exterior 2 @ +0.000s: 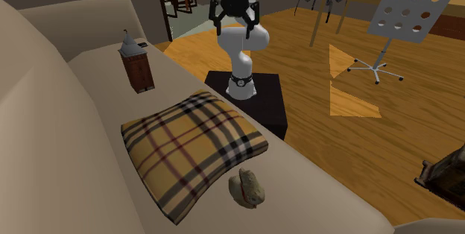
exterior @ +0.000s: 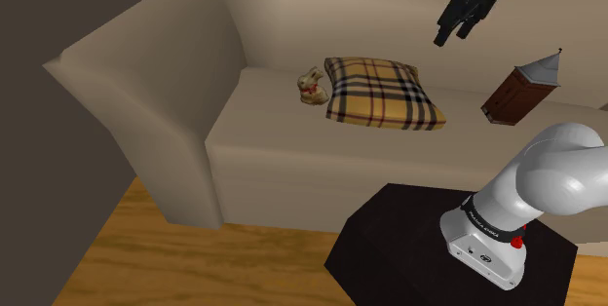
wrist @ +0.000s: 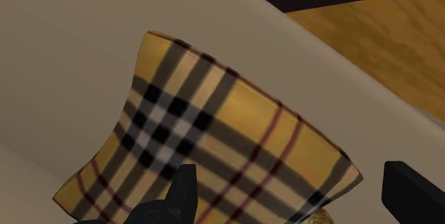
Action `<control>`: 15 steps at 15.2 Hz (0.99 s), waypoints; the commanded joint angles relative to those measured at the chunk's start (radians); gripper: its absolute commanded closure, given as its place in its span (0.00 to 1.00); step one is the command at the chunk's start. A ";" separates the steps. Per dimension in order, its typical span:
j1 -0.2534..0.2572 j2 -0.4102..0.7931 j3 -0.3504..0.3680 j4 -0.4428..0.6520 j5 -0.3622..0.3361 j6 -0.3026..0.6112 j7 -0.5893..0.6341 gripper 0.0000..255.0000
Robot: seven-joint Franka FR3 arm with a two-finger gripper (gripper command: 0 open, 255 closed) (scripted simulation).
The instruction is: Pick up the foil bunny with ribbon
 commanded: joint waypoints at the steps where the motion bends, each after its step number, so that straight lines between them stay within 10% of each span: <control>1: 0.000 0.000 0.000 0.000 0.000 0.000 0.000 0.00; 15: 0.100 0.325 -0.141 -0.139 -0.027 0.575 -0.325 0.00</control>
